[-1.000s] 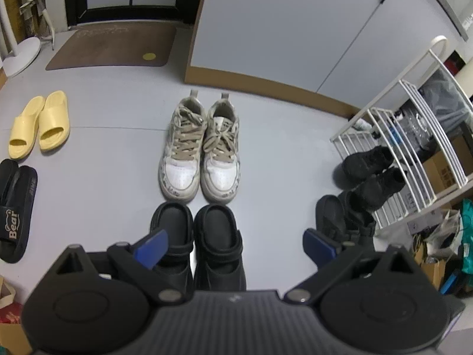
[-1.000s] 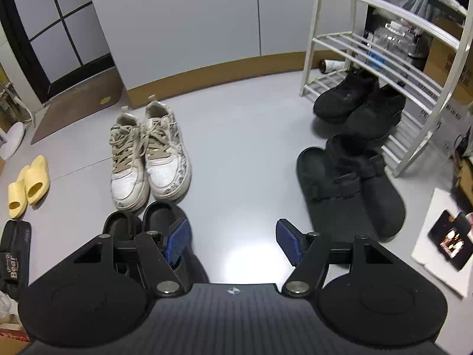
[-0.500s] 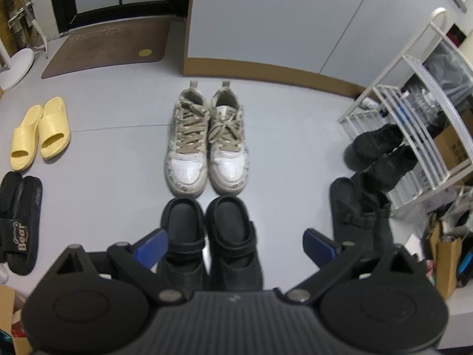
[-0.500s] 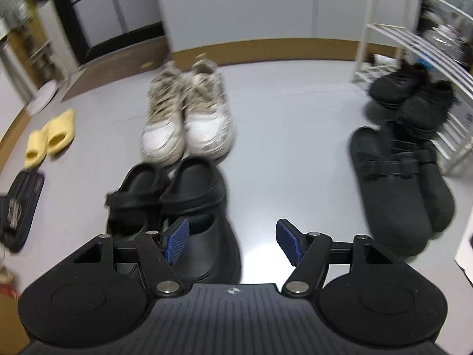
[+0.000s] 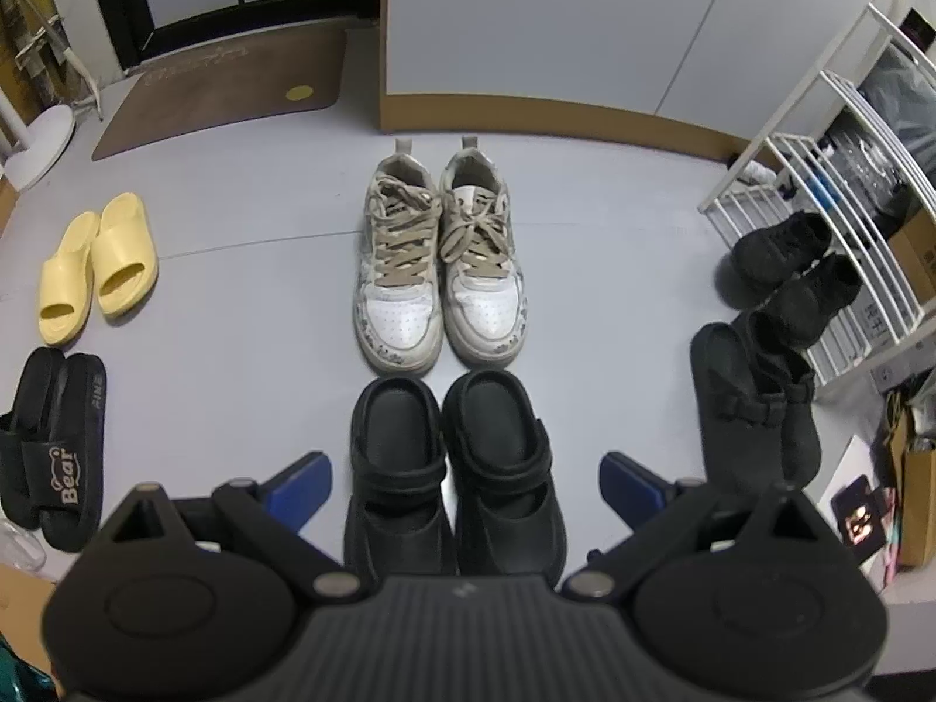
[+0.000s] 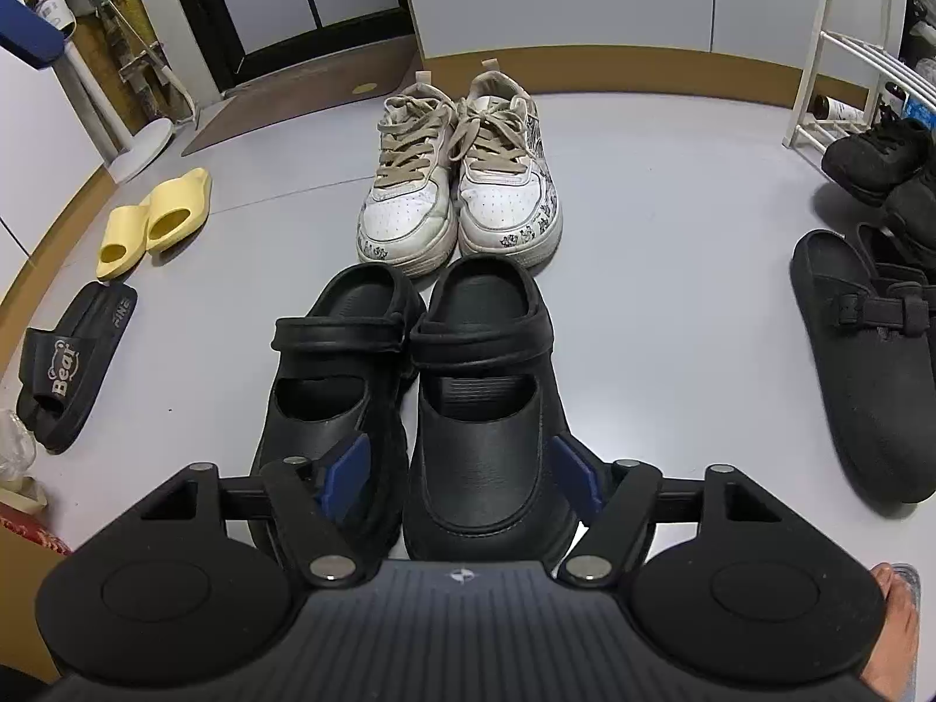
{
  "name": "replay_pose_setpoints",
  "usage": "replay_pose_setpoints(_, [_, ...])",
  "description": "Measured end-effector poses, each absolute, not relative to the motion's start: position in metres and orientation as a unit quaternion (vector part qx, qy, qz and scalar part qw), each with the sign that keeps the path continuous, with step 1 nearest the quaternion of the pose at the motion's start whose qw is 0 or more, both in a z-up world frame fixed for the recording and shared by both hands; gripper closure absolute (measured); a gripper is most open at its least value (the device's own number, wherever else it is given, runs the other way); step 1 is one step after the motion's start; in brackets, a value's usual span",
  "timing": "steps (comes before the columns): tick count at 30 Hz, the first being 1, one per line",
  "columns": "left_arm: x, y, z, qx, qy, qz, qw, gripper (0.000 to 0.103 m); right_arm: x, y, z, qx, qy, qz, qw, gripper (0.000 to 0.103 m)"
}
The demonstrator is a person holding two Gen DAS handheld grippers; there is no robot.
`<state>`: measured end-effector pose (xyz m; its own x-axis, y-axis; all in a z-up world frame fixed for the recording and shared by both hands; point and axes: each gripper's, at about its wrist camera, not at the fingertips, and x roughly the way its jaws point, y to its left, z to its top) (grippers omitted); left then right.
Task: Organize scattered shoes
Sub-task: 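Move the right gripper over the pair of black clogs, then lower the right gripper into both black clog heels and close it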
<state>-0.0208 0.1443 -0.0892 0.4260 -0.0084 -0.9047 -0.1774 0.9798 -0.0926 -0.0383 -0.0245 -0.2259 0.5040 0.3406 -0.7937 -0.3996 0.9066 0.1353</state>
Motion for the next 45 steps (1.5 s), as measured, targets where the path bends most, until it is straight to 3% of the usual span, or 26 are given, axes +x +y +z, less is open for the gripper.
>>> replay_pose_setpoints(43, [0.009,0.157,-0.102,-0.133,0.552,0.038,0.822,0.004,0.015,0.065,-0.302,-0.078,0.461,0.226,0.855,0.027])
replay_pose_setpoints(44, [0.009,0.159,-0.103,-0.137,0.553,0.039,0.821,0.004,0.017,0.067,-0.305,-0.078,0.461,0.224,0.855,0.031])
replay_pose_setpoints(45, [0.009,0.16,-0.103,-0.142,0.553,0.04,0.82,0.004,0.018,0.067,-0.307,-0.079,0.46,0.218,0.857,0.043])
